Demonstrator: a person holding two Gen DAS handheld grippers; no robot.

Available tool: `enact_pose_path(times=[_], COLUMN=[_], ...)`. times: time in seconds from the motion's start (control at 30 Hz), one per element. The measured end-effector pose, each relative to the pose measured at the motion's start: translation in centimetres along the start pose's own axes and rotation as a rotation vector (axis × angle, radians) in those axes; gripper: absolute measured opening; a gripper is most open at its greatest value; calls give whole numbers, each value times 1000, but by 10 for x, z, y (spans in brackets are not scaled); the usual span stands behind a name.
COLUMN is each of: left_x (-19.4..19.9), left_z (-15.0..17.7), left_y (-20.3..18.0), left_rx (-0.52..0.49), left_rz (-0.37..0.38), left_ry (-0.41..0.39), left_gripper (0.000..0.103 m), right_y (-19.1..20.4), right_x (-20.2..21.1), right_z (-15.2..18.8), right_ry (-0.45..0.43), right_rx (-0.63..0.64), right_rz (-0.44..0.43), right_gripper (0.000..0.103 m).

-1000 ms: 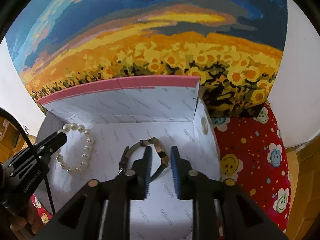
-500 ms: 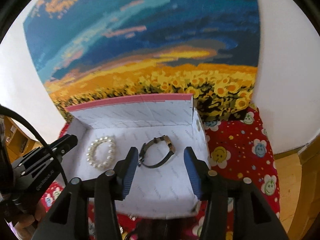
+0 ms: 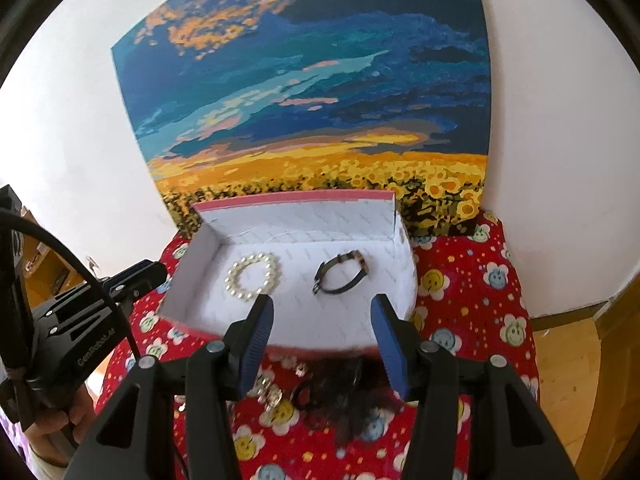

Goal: Organize jewelry
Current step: 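Withdraw both open grippers from the box back over the cloth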

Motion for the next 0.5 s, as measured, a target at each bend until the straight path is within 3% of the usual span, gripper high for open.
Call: enact_pose_path(times=[0.27,0.5], left_x=[43,45], left_z=[47,97], left_y=[13,29], left_rx=[7,77], left_rz=[-24,-1], left_ry=[21,86], left_gripper=[12,12], right_y=[6,7], right_x=[19,24], right_z=[43,84], right_ry=[31,72], right_rx=[-17,-29], right_rz=[-1,8], right_gripper=[57,57])
Point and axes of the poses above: each gripper's, at about its wrist camera, not at the fingertips, and x roughly against the way its jaws point, y to its left, z to its underside, the point moved 5 cm from there along -x, roughly the way its jaws point, and after that the axes turned 12 degrees about -x, right-handed, at the moved point
